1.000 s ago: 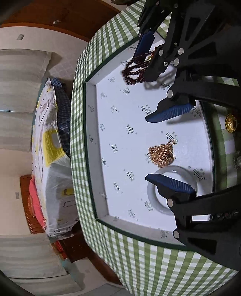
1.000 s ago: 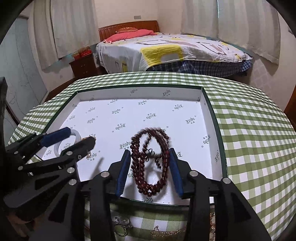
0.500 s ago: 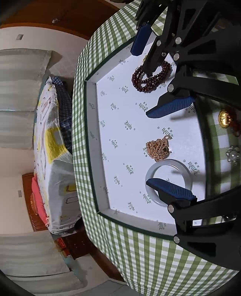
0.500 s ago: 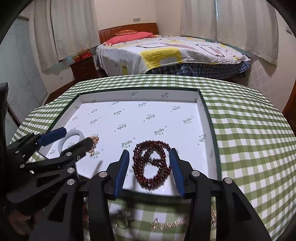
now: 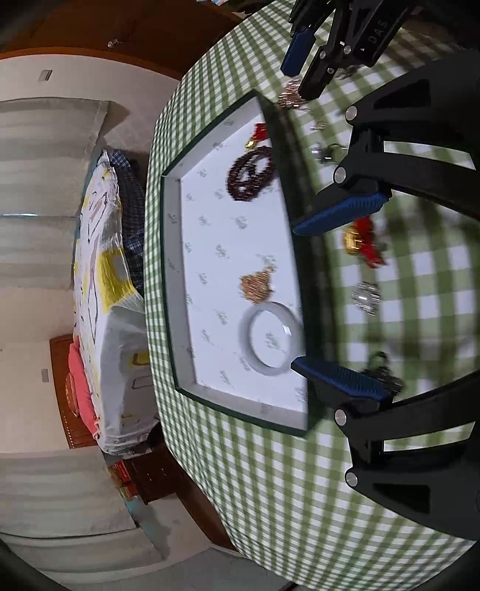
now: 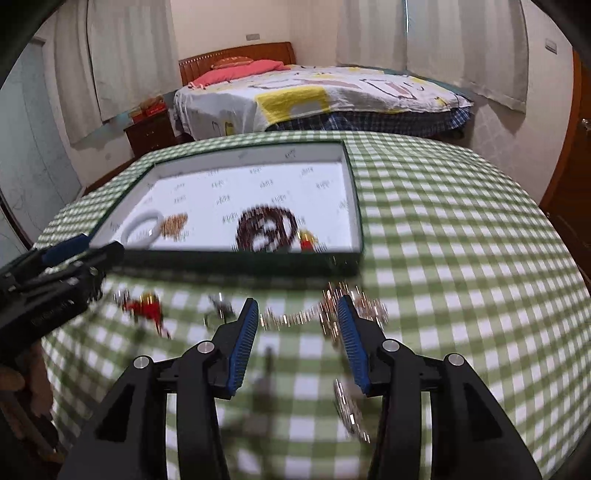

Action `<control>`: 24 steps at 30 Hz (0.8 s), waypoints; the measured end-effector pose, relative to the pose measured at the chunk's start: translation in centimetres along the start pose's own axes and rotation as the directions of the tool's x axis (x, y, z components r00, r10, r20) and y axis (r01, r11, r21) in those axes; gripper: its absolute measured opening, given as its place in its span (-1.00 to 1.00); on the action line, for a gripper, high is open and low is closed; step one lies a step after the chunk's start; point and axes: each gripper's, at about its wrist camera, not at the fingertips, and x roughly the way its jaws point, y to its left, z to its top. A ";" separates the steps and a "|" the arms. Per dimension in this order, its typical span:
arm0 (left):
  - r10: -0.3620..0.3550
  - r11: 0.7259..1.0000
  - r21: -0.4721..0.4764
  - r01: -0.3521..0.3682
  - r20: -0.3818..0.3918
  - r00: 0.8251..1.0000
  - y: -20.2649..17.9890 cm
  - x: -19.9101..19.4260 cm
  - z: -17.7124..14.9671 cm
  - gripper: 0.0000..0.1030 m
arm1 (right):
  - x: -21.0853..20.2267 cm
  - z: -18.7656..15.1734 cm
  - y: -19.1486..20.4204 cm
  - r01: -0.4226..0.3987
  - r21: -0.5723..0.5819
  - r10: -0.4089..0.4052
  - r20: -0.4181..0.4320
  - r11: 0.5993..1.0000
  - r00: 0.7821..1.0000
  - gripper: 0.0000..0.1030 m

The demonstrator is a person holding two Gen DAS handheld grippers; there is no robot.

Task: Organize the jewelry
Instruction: 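Grasp the long silver rhinestone brooch with the right tool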

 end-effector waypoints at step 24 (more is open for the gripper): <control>0.081 0.994 -0.074 -0.085 -0.055 0.995 2.9 -4.7 -5.5 0.29 | -1.1 -4.8 -2.3 0.017 0.032 -0.015 -0.067 0.999 0.998 -0.34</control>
